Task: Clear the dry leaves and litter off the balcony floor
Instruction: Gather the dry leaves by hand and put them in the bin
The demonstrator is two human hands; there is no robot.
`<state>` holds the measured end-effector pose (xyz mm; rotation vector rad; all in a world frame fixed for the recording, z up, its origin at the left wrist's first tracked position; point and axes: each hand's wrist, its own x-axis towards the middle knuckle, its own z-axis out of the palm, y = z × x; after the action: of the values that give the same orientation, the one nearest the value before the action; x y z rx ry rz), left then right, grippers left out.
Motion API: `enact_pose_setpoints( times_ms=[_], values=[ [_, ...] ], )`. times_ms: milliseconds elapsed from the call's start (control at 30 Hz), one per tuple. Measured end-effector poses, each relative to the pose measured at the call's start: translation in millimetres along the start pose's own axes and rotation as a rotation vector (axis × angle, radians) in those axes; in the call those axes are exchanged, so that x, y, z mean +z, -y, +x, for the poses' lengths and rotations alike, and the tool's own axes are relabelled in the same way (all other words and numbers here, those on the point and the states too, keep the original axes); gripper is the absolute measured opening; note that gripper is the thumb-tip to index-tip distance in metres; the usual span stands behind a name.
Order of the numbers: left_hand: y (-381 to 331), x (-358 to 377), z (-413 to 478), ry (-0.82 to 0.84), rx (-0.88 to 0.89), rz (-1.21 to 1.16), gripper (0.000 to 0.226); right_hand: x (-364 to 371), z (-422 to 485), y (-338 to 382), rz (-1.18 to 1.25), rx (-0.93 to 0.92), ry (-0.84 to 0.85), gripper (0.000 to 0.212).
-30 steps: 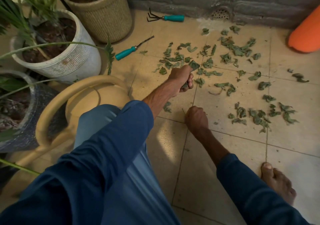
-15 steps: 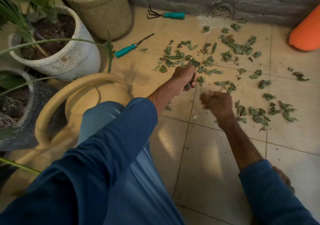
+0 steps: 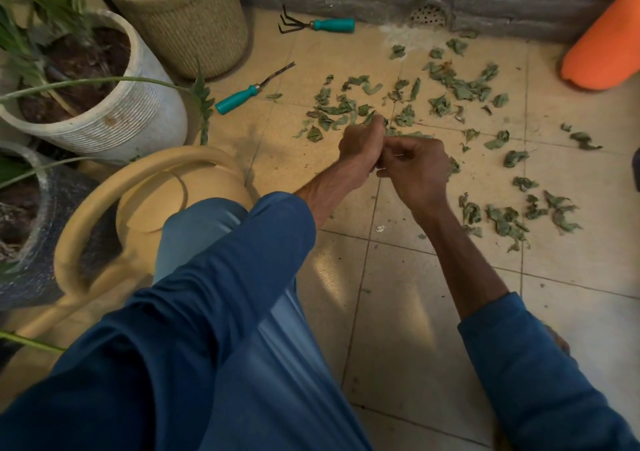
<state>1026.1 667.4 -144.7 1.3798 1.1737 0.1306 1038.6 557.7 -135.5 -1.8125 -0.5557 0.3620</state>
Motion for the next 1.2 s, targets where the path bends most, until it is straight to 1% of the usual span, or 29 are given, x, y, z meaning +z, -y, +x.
enact_pose_setpoints(
  times_ms=[67, 100, 167, 200, 233, 267, 300, 333, 367, 400, 500, 600, 667, 733, 833, 933, 1033, 1200],
  values=[
    [-0.4, -0.8, 2.0, -0.036, 0.008, -0.014, 0.044, -0.8, 0.0, -1.1, 0.041, 0.018, 0.042, 0.019],
    [-1.5, -1.6, 2.3, -0.059, 0.008, -0.012, 0.041, -2.7, -0.3, -5.3, 0.078, 0.039, 0.034, 0.019],
    [-4.2, -3.2, 2.5, -0.089, -0.006, -0.025, 0.036, -8.4, -6.4, -19.7, 0.097, 0.096, -0.04, 0.017],
    [-5.5, -4.1, 2.8, -0.092, -0.016, -0.038, 0.035, -10.9, -10.9, -31.5, 0.017, 0.1, -0.078, 0.015],
    [-6.3, -4.4, 2.8, -0.089, -0.025, -0.048, 0.035, -13.6, -16.1, -46.8, -0.129, 0.077, -0.076, 0.014],
    [-6.7, -4.5, 2.1, -0.085, -0.032, -0.054, 0.035, -15.2, -23.6, -61.9, -0.289, 0.047, -0.018, 0.014],
    [-6.5, -4.2, 1.5, -0.077, -0.037, -0.054, 0.036, -14.6, -32.5, -75.6, -0.42, 0.026, 0.075, 0.017],
    [-6.5, -3.8, 0.9, -0.064, -0.04, -0.051, 0.036, -12.3, -41.7, -89.2, -0.509, 0.019, 0.174, 0.021],
    [-6.2, -3.4, 0.1, -0.052, -0.038, -0.045, 0.036, -8.6, -50.6, -102.7, -0.567, 0.021, 0.253, 0.026],
    [-5.7, -3.8, -1.1, -0.042, -0.036, -0.036, 0.036, -3.5, -59.4, -111.8, -0.609, 0.018, 0.297, 0.028],
    [-4.5, -6.1, -2.9, -0.013, -0.02, -0.026, 0.034, 14.0, -76.7, -128.7, -0.718, -0.09, 0.313, 0.02],
    [-3.6, -8.3, -4.2, -0.002, -0.013, -0.031, 0.034, 24.5, -80.2, -132.7, -0.789, -0.143, 0.33, 0.015],
    [-3.5, -8.0, -4.8, -0.001, -0.018, -0.028, 0.035, 24.9, -78.2, -132.4, -0.807, -0.153, 0.343, 0.016],
    [-3.6, -7.0, -5.0, 0.001, -0.019, -0.023, 0.035, 18.1, -72.3, -131.3, -0.79, -0.146, 0.317, 0.018],
    [-4.6, -4.9, -4.6, 0.015, -0.016, -0.017, 0.034, -9.5, -59.3, -128.5, -0.684, -0.035, 0.18, 0.022],
    [-5.5, -1.0, -5.9, 0.035, -0.012, -0.005, 0.033, -48.7, -51.0, -134.0, -0.628, 0.008, 0.102, 0.023],
    [-5.9, 4.8, -8.9, 0.066, -0.008, 0.004, 0.032, -70.7, -51.0, -139.2, -0.624, 0.067, 0.116, 0.026],
    [-7.9, 11.6, -12.9, 0.095, 0.0, 0.009, 0.031, -64.5, -58.4, -149.6, -0.685, 0.029, 0.239, 0.029]
  ],
)
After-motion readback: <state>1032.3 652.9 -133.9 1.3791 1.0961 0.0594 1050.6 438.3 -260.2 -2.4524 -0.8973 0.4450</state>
